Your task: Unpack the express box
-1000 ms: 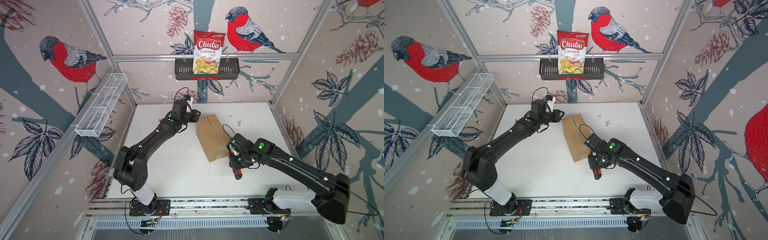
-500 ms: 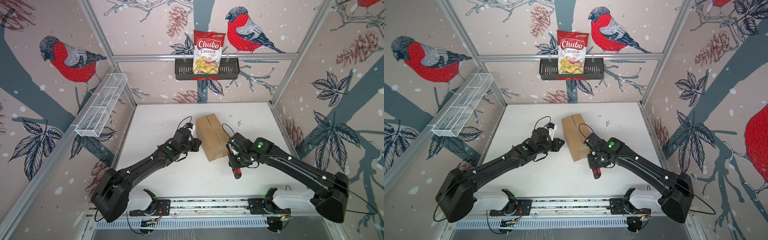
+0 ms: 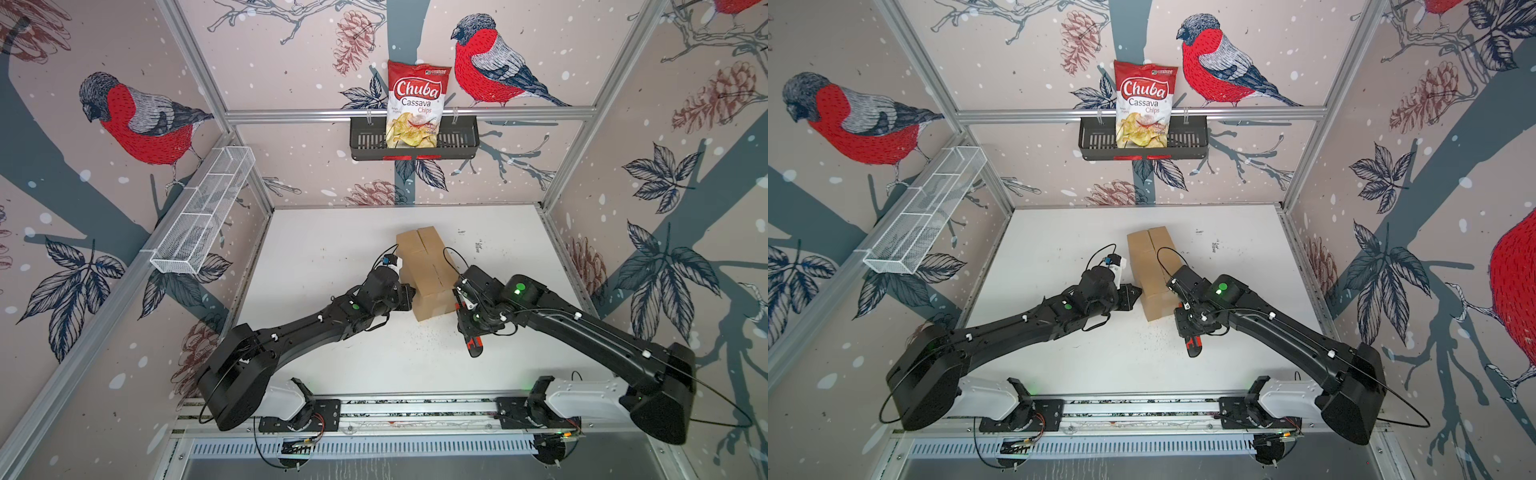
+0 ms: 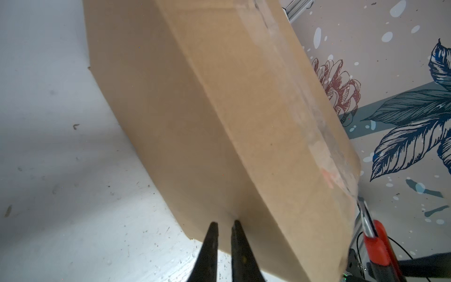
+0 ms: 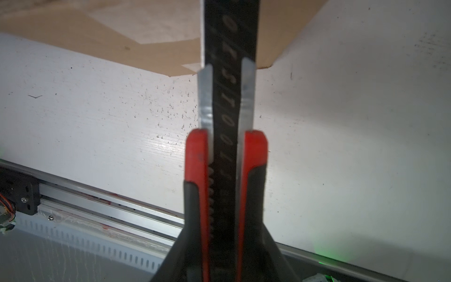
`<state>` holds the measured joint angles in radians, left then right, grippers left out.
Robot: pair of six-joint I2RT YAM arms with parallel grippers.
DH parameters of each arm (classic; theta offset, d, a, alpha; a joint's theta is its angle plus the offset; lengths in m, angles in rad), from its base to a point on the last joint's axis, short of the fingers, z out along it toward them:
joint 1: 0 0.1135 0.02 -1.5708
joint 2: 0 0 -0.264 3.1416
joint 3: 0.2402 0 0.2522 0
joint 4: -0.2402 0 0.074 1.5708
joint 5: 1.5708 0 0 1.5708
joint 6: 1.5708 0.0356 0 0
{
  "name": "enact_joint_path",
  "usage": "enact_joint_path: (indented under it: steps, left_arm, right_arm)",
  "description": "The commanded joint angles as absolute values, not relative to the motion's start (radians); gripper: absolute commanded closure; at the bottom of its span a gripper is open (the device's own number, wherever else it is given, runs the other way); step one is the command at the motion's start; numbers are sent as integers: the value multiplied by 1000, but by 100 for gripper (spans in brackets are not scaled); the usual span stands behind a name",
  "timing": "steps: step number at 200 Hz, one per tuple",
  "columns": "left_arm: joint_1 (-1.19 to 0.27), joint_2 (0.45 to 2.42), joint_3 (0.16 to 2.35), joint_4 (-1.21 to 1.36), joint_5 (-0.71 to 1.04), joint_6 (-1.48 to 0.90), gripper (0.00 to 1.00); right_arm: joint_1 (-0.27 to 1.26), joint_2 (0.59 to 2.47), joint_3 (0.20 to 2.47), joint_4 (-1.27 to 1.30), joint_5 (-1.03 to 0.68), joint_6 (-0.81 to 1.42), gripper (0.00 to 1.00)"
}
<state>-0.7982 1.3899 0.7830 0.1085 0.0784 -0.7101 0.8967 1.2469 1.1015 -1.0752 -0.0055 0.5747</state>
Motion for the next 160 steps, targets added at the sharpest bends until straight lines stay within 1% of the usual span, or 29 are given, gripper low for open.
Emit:
enact_joint_path:
  steps: [1, 160]
  left_arm:
    - [-810, 1400, 798, 196, 89, -729, 85]
    - [-891, 1453, 813, 261, 78, -750, 86]
  right_arm:
    - [903, 1249, 1115, -1061, -15, 560, 89]
    - [916, 1291, 1139, -1063, -11, 563, 89]
